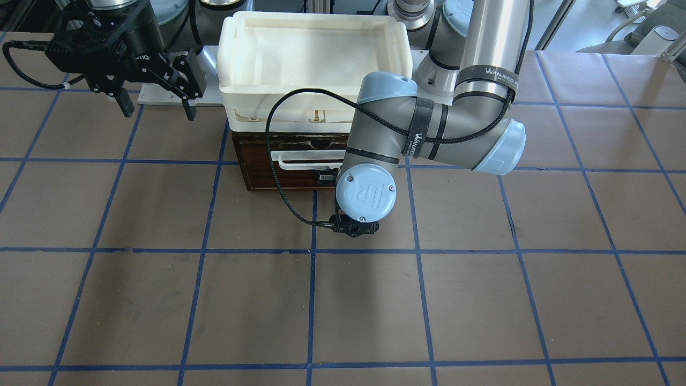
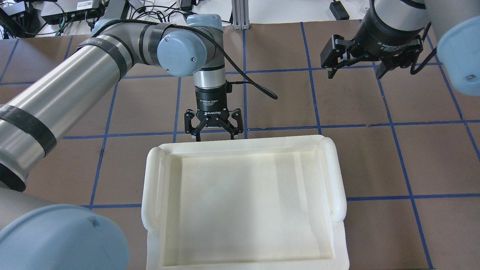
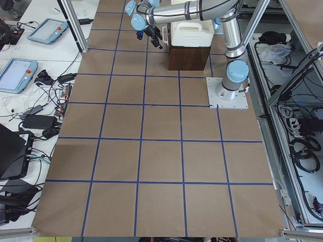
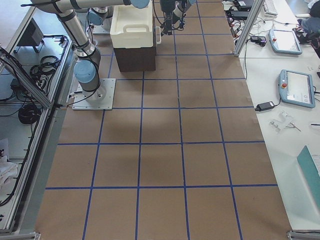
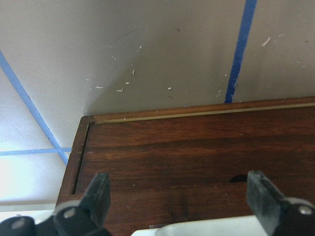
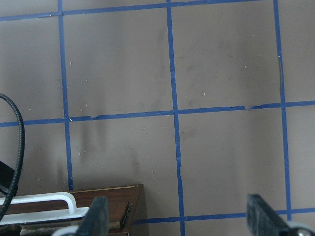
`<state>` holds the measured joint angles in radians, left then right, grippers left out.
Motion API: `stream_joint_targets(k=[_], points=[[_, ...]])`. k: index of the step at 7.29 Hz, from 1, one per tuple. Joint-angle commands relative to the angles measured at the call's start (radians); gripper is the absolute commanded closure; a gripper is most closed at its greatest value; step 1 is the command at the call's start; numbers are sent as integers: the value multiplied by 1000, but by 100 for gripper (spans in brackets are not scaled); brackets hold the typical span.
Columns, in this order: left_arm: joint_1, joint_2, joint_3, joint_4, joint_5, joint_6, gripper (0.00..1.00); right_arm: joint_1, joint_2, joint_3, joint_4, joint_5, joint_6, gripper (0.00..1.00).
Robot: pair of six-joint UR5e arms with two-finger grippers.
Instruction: Put scissors in drawer and close it
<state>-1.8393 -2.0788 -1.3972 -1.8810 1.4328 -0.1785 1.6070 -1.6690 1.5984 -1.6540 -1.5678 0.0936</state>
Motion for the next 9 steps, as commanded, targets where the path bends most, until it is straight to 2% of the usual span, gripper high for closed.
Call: stream_joint_targets(k=[1, 4, 7, 8, 9], points=[[0, -10, 0, -10, 0, -3, 0, -1, 0, 0, 0, 0, 0, 0], [0, -4, 1, -7, -11, -4, 0, 1, 0, 0, 0, 0, 0, 0], [35, 46, 65, 40, 3, 4, 0, 1, 0, 0, 0, -1, 0, 0], [75, 71, 107, 54, 65, 23, 0, -1, 0, 0, 0, -1, 0, 0], [106, 119, 113, 195, 105, 24, 0, 1, 0, 0, 0, -1, 0, 0]])
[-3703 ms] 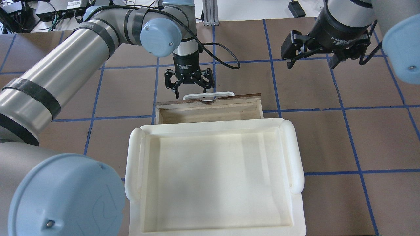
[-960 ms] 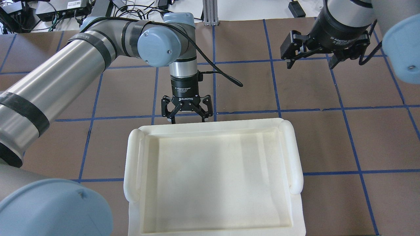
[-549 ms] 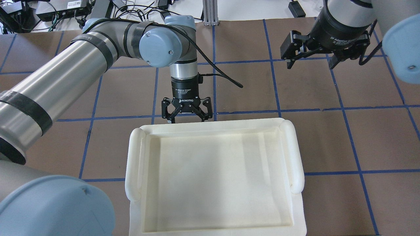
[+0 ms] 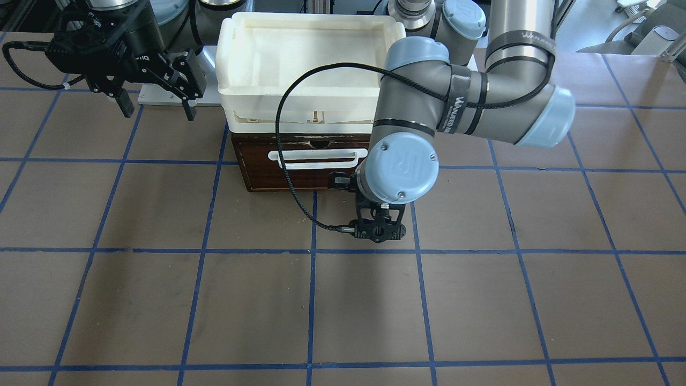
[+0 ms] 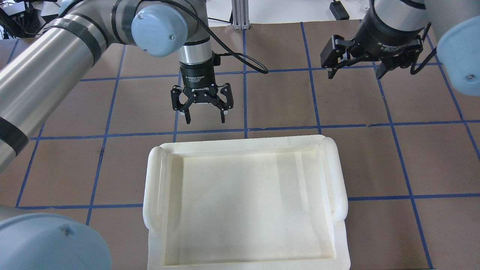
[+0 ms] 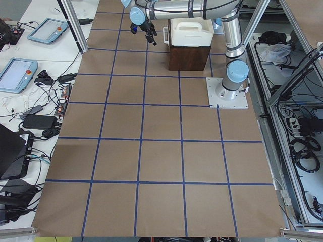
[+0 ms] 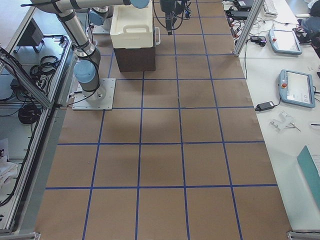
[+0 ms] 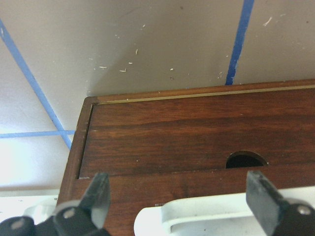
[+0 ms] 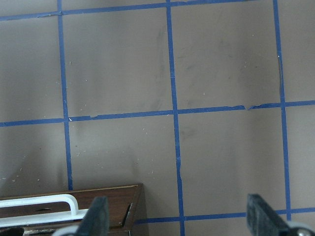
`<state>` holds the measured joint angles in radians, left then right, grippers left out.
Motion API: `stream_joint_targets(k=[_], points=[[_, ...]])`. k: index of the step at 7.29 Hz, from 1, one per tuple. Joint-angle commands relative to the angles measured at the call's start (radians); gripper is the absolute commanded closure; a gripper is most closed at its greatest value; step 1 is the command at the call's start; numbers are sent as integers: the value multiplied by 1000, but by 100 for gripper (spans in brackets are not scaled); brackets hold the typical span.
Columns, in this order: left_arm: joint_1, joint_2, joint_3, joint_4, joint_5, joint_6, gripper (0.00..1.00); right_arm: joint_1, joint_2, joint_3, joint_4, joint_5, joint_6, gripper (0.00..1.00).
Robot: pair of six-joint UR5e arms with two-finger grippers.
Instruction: Put scissors in drawer and close it
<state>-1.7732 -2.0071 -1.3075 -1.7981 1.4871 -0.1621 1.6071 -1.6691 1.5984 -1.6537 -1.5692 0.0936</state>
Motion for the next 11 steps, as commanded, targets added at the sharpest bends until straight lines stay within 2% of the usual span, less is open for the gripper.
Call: stream_joint_targets(k=[1, 3, 5, 7, 8, 11], points=[[76, 97, 24, 143, 55, 10, 0, -1, 0, 0, 0, 0, 0, 0], [145, 198, 17, 145, 55, 93, 0, -1, 2, 0, 0, 0, 0, 0], [187, 283, -15, 154, 53, 96, 0, 0, 2, 0, 0, 0, 0, 0], [195, 323, -143, 289, 54, 99, 0, 0, 2, 0, 0, -2, -1, 0], [196, 329, -151, 328, 47, 102, 0, -1, 2, 0, -1, 0, -2, 0], [198, 361, -153, 241, 53, 102, 0, -1, 0, 0, 0, -2, -2, 0]])
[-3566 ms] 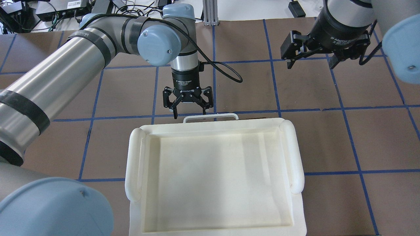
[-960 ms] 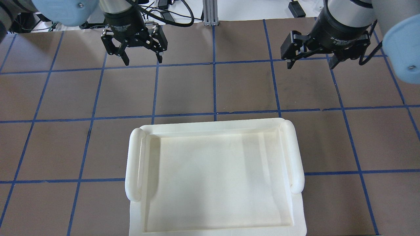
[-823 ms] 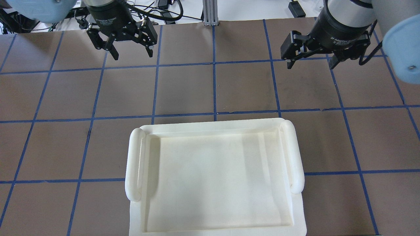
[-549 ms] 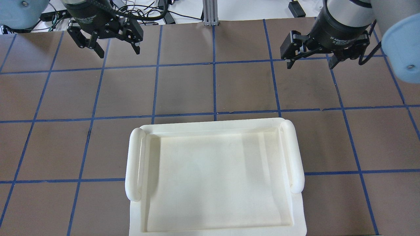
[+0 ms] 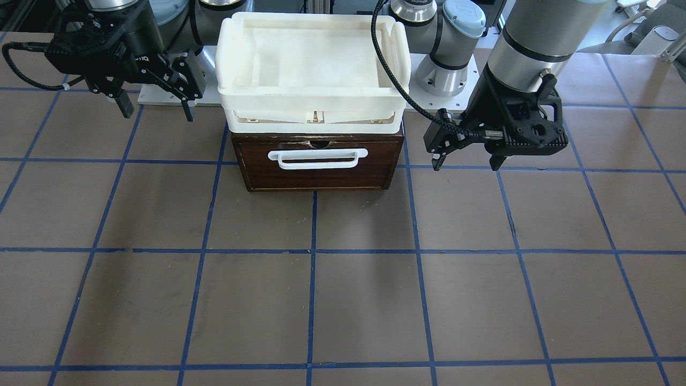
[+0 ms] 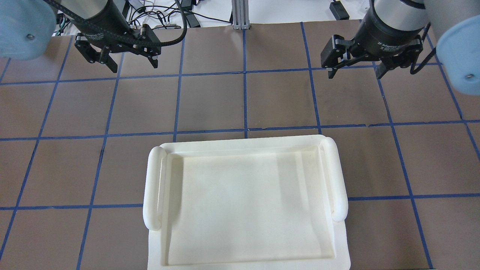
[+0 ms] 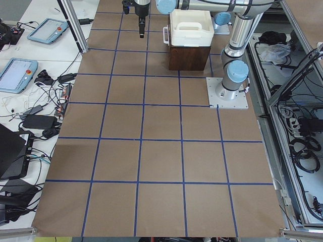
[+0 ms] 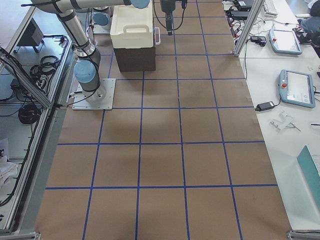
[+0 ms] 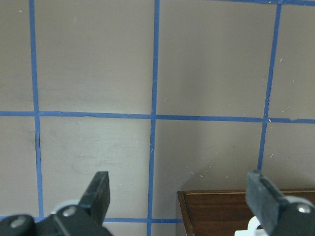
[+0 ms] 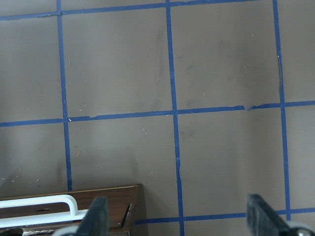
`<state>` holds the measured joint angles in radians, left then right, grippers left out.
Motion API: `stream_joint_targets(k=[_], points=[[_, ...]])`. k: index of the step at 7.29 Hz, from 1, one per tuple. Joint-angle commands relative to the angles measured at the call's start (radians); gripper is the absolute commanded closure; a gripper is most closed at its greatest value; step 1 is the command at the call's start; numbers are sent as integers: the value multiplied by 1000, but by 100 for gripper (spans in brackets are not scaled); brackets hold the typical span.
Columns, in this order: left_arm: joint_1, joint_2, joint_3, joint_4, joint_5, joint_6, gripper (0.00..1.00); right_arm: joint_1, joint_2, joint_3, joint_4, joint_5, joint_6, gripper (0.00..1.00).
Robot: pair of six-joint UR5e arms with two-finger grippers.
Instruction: Put scissors in drawer and close it
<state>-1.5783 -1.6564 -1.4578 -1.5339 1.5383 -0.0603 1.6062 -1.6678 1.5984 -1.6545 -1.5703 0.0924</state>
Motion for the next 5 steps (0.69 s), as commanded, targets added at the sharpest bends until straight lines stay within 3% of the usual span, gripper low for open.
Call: stream_joint_targets(k=[1, 5], points=[[1, 10, -3, -23, 0, 0, 0, 0, 0, 0, -1, 3, 1, 0], [-5, 17, -10, -40, -3, 0, 0, 0, 0, 0, 1, 0, 0, 0]])
